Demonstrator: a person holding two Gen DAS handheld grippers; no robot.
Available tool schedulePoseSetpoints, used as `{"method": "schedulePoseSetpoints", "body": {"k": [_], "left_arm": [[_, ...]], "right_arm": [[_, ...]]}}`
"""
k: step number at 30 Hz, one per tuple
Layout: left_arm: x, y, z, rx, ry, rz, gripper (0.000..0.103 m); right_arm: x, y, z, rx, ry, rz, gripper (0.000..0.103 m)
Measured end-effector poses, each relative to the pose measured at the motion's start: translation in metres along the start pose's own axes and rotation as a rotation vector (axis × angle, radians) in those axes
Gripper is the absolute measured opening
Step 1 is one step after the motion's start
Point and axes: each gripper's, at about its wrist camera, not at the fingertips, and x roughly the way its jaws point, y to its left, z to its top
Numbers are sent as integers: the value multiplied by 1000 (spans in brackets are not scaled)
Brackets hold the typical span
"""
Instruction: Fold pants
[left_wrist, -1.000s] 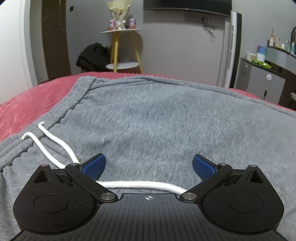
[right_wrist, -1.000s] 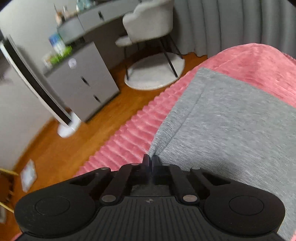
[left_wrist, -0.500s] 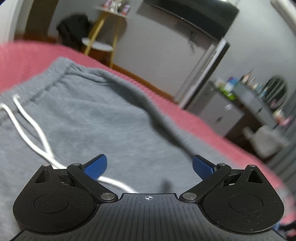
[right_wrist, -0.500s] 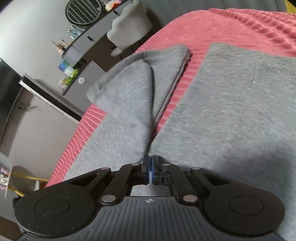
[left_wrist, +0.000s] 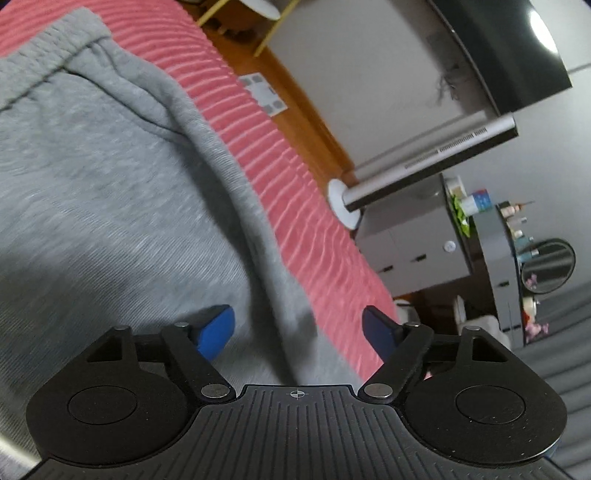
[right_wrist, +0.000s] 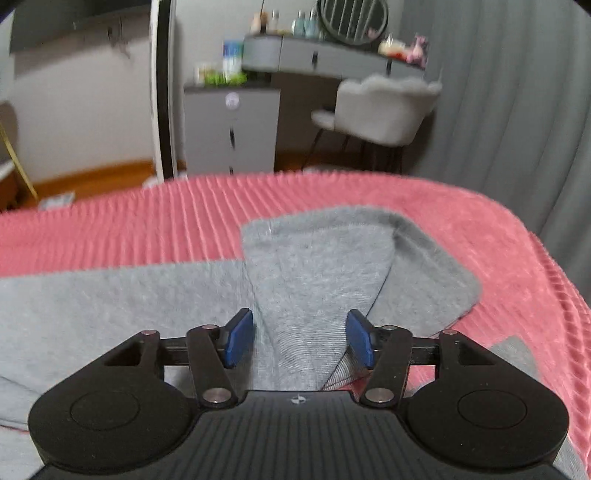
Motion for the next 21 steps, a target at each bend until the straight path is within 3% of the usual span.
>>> {"method": "schedulePoseSetpoints", "body": {"k": [2,4,6,9,14,18,21], "left_arm": [[19,0,5,-9,51,13,59],[33,3,6,-24,118,28,25],[37,4,3,-30,153,21,10],[4,-4,-2,57,79,-26,7],[-90,-32,-33,238,-14,-123,7],[-174,-17,-82,275,-29,-177,7],[-211,15,-127,250,-23,-154,7]], "right_arm": [[4,-6,-2,27,-2,1,26],[4,-15,0,84,-6,23,8],[0,-27,4,161,-15,32,6],[-21,-54,4,317,-65,69,5],[-83,-103,-16,551,-138,160,4],[-129,-141,-53,698,-180,210,4],[-153,-156,-92,731,-172,198,4]]}}
